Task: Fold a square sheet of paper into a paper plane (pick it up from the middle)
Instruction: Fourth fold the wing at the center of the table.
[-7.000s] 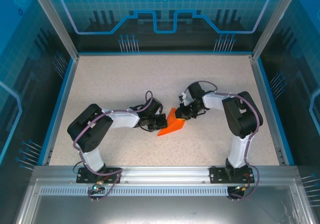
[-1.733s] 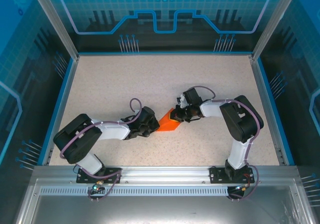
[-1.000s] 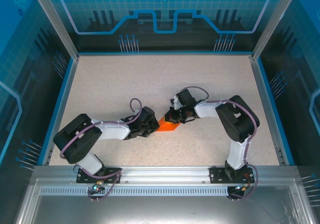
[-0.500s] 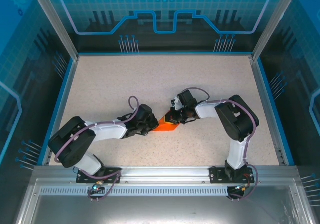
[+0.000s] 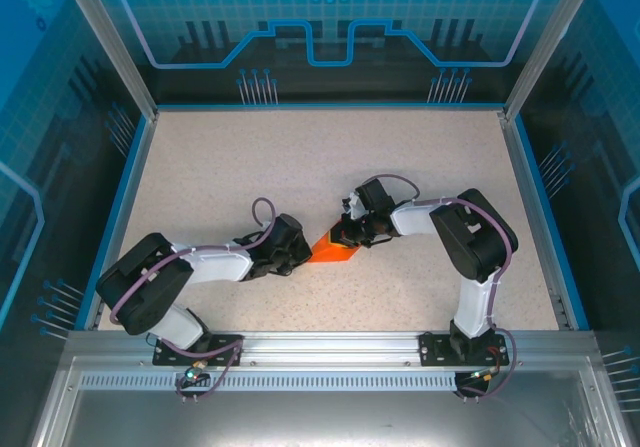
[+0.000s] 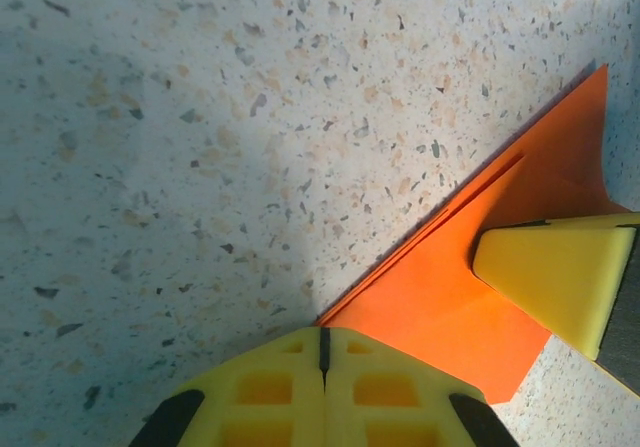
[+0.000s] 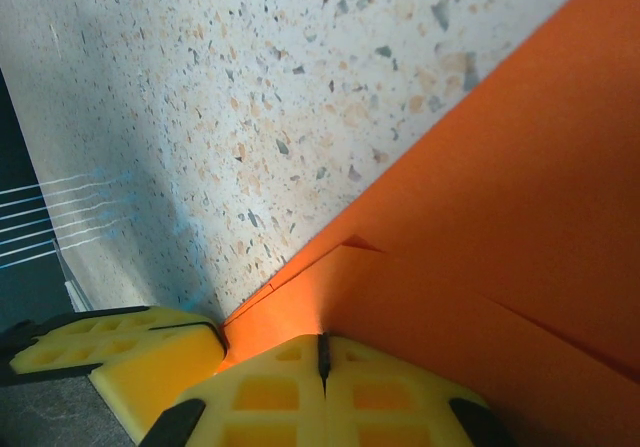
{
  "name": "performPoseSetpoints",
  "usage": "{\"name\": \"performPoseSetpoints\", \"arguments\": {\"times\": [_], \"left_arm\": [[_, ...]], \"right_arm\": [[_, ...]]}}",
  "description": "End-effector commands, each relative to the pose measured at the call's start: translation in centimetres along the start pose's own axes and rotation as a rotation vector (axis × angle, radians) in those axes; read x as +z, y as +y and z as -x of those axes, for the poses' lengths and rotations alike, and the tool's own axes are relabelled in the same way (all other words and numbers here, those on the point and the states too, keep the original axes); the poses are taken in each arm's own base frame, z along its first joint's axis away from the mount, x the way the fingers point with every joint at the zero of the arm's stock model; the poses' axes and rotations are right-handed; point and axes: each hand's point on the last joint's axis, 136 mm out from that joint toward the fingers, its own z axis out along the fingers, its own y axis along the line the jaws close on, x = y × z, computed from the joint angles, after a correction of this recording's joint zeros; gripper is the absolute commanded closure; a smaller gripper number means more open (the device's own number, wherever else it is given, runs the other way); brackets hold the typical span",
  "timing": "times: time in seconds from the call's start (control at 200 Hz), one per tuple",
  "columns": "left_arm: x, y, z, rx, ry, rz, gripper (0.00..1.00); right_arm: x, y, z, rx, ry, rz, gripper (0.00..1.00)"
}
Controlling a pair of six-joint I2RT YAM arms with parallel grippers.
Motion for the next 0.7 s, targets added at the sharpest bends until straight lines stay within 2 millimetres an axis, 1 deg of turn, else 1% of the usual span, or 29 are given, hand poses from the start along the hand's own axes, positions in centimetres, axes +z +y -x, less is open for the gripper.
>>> {"name": "performPoseSetpoints", "arguments": {"times": [0.0, 0.09, 0.25, 0.325, 0.41, 0.565, 0.695], "left_arm": [[0.0, 3.5, 0.1, -0.033, -0.031, 0.103, 0.99], [0.0, 3.8, 0.0, -0.034, -0.031, 0.111, 0.99], [-1.0, 1.4, 0.6, -0.003, -0.037, 0.048, 0.98], [-1.7, 1.1, 0.9, 0.002, -0.051, 0.044, 0.98], [-1.8, 1.7, 0.8, 0.001, -0.053, 0.061, 0.97], [-1.1, 3.4, -0.2, -0.031, -0.022, 0.093, 0.98], [-0.9, 4.9, -0.5, -0.044, -0.023, 0.128, 0.98]], "right_arm": [[1.0, -6.4, -1.7, 0.123, 0.029, -0.201, 1.0], [1.0, -6.5, -1.7, 0.124, 0.03, -0.203, 1.0], [0.9, -6.5, -1.7, 0.124, 0.031, -0.206, 1.0], [0.9, -6.7, -1.8, 0.127, 0.032, -0.208, 1.0], [1.0, -6.7, -1.8, 0.131, 0.035, -0.209, 1.0], [1.0, -6.9, -1.8, 0.134, 0.036, -0.21, 1.0], [1.0, -6.9, -1.9, 0.135, 0.037, -0.213, 1.0]]}}
